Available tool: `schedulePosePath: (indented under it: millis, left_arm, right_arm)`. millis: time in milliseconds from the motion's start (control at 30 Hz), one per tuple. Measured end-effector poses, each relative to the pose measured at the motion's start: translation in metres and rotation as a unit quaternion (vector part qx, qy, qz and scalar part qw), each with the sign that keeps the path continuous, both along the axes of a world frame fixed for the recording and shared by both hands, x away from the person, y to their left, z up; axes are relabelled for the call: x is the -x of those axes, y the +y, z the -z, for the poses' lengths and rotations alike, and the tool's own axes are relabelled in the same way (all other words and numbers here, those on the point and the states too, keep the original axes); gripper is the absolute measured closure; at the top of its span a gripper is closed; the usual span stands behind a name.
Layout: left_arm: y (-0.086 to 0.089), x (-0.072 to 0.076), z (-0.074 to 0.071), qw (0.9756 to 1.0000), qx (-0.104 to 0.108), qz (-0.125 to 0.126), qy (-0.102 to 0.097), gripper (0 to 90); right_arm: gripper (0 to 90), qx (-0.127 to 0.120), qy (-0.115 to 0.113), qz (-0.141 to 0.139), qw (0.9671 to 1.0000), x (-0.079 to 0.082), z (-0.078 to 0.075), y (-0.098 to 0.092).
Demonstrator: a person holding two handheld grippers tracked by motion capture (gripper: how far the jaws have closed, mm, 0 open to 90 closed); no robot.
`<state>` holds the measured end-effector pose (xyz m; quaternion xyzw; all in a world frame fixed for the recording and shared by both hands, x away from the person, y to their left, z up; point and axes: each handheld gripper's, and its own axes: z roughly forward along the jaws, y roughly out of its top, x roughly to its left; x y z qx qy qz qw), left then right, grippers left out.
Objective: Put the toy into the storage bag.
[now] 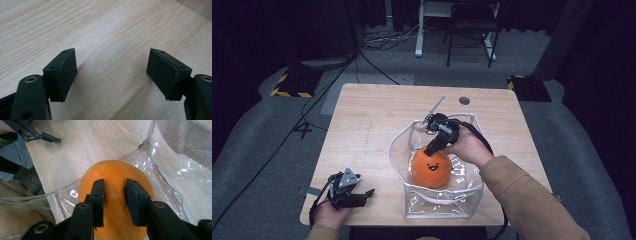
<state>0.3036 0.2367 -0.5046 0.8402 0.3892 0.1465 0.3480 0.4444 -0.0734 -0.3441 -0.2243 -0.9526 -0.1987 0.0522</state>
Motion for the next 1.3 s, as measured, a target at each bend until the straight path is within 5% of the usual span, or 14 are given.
schedulePosePath:
  millis: [533, 900, 1300]
  left_arm:
    - [0.0, 0.0, 0.0, 1.0, 0.0, 0.0, 0.0, 24.7]
    - [0.0, 0.0, 0.0, 1.0, -0.001, 0.0, 0.001, 24.7]
    - [0.0, 0.0, 0.0, 1.0, -0.001, 0.0, 0.001, 24.7]
  right_arm:
    - [50.2, -0.035, 0.002, 0.011, 0.9993, 0.007, -0.011, -0.012]
    - [48.1, -0.079, -0.025, 0.006, 0.9965, 0.019, -0.03, -0.019]
    - [48.0, -0.148, -0.064, 0.019, 0.9867, 0.031, -0.054, -0.042]
